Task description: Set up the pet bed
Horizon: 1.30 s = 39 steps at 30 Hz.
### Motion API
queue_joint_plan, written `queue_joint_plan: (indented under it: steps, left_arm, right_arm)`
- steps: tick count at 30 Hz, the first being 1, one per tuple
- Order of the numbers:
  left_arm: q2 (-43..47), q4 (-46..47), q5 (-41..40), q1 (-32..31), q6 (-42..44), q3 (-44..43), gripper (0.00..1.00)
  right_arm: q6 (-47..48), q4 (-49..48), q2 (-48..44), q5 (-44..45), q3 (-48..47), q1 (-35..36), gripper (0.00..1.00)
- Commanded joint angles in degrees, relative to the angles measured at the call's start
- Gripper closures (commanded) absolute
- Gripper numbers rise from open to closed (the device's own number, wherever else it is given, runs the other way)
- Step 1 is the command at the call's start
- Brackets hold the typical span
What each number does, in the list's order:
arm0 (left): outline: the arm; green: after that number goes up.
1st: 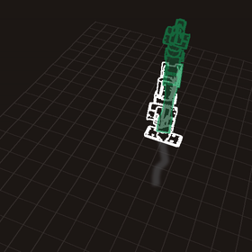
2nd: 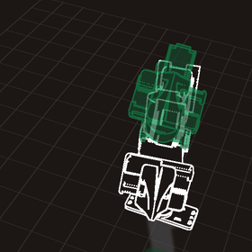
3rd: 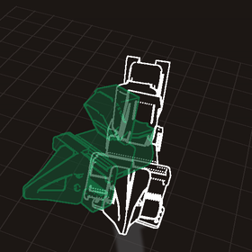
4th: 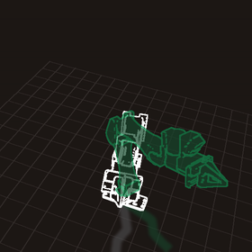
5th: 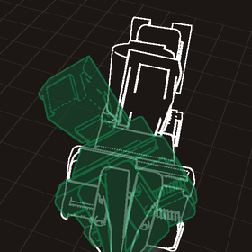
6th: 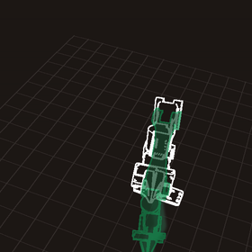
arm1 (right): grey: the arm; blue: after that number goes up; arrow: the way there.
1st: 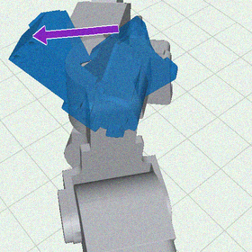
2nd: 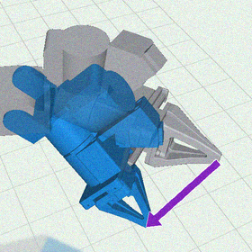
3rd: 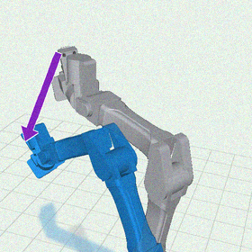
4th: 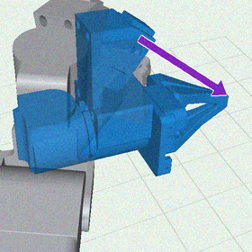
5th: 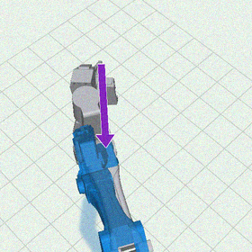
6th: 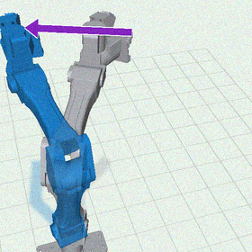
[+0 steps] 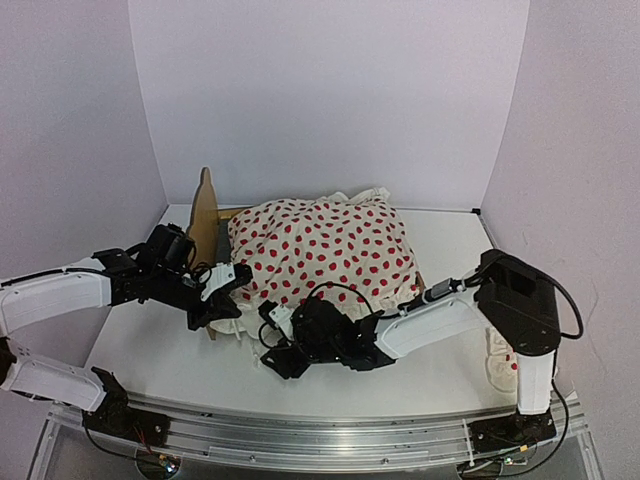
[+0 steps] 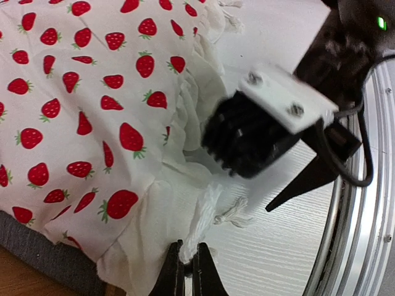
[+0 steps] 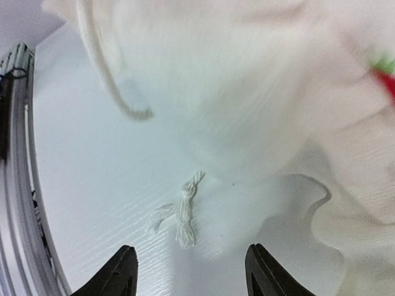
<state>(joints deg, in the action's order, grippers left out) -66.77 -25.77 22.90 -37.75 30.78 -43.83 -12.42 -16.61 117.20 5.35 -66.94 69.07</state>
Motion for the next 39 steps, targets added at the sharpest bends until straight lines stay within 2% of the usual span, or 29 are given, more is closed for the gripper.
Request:
queue_joint_plan:
  steps: [1,9,11,13,15,16,22,25,33,39]
  left_arm:
    - [3.8,3.1,-2.7,0.7,-3.8,1.3,1.0]
    - [6.6,4.3,-3.7,1.0,-3.8,3.2,1.0]
    - [6.7,4.6,-3.8,1.0,-3.8,3.2,1.0]
    - [6.7,4.7,-3.7,1.0,-4.1,3.0,1.0]
    - [6.5,4.6,-2.8,1.0,-3.9,2.5,1.0]
    - [6.3,4.4,-1.9,1.0,-3.5,2.3,1.0]
    - [4.1,3.9,10.9,1.0,-1.7,0.4,1.0]
    - [1.8,5.5,13.5,1.0,-2.4,-0.6,1.0]
    - [-4.1,7.0,17.2,0.9,-1.4,-2.7,1.0]
    - [-4.0,-0.5,23.8,1.0,8.3,-2.8,1.0]
  right_arm:
    - [0.9,-0.5,5.0,5.3,-5.0,2.4,0.41]
    - [0.7,1.8,11.8,6.6,-9.8,3.0,0.45]
    - [0.3,2.9,12.7,7.1,-10.3,3.0,0.57]
    - [-0.1,3.7,12.6,7.4,-10.1,3.0,0.81]
    - [-0.3,4.5,11.3,6.6,-9.4,3.0,0.96]
    - [0.1,4.8,10.2,5.1,-8.9,3.0,0.99]
    - [0.5,7.1,2.8,-10.4,-6.9,3.0,1.0]
    - [-0.7,7.7,-0.7,-15.2,-6.3,3.2,1.0]
    - [-1.6,7.6,-8.3,-16.5,-3.9,3.4,1.0]
    - [-1.4,7.5,-15.3,-11.6,3.0,3.4,1.0]
